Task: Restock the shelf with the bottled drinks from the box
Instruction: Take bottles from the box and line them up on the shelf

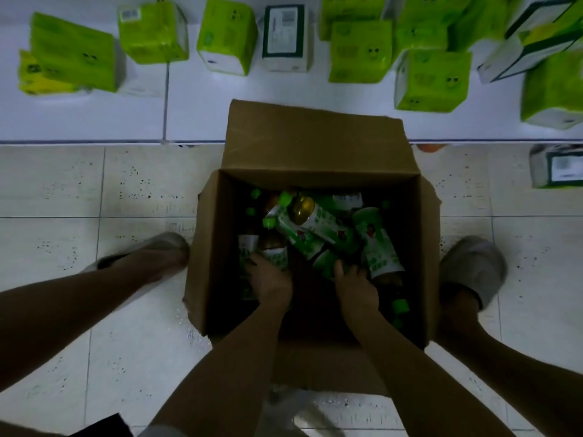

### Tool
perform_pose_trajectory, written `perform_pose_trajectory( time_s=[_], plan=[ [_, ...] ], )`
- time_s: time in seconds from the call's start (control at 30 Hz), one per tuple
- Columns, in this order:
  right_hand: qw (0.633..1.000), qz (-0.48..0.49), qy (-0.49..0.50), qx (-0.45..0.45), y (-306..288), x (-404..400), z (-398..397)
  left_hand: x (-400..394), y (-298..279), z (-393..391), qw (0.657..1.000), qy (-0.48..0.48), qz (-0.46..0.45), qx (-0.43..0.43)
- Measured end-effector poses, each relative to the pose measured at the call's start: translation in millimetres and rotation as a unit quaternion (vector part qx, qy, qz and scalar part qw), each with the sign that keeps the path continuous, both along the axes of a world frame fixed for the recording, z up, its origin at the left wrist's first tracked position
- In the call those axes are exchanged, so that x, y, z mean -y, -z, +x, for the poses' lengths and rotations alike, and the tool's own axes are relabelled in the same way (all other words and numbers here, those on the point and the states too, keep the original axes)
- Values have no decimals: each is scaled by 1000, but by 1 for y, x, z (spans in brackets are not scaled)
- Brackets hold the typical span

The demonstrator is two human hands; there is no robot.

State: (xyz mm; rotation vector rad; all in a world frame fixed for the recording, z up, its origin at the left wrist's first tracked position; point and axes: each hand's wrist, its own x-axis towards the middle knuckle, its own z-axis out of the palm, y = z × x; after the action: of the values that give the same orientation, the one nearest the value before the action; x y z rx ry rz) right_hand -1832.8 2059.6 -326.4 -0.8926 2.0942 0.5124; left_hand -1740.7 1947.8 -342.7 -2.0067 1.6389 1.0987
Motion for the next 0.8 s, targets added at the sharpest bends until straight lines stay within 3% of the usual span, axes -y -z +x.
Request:
perform_pose_trajectory(
  time_s=[0.27, 0.3, 0.37, 0.47, 0.6, 0.73, 0.8],
  plan=[
    [988, -43, -83, 124, -16, -7, -6, -5, 0, -5, 993, -53, -3, -104],
    [986, -48, -48, 150, -16, -3, -5, 0, -2, 0, 992, -50, -2, -119],
    [958, -44, 120, 256, -26, 11, -7, 8, -13, 7, 989, -38, -1, -146],
    [877, -76, 339, 331, -54, 25, -12, 18, -35, 17, 982, -32, -2, -188],
    [761, -121, 506, 389, -89, 26, -11, 32, -71, 28, 967, 14, -6, -254],
    [588, -178, 660, 432, -119, 26, -17, 40, -100, 31, 948, 67, -24, -310],
    [511, -233, 687, 462, -129, 27, -21, 38, -110, 34, 937, 83, -32, -338]
  ],
)
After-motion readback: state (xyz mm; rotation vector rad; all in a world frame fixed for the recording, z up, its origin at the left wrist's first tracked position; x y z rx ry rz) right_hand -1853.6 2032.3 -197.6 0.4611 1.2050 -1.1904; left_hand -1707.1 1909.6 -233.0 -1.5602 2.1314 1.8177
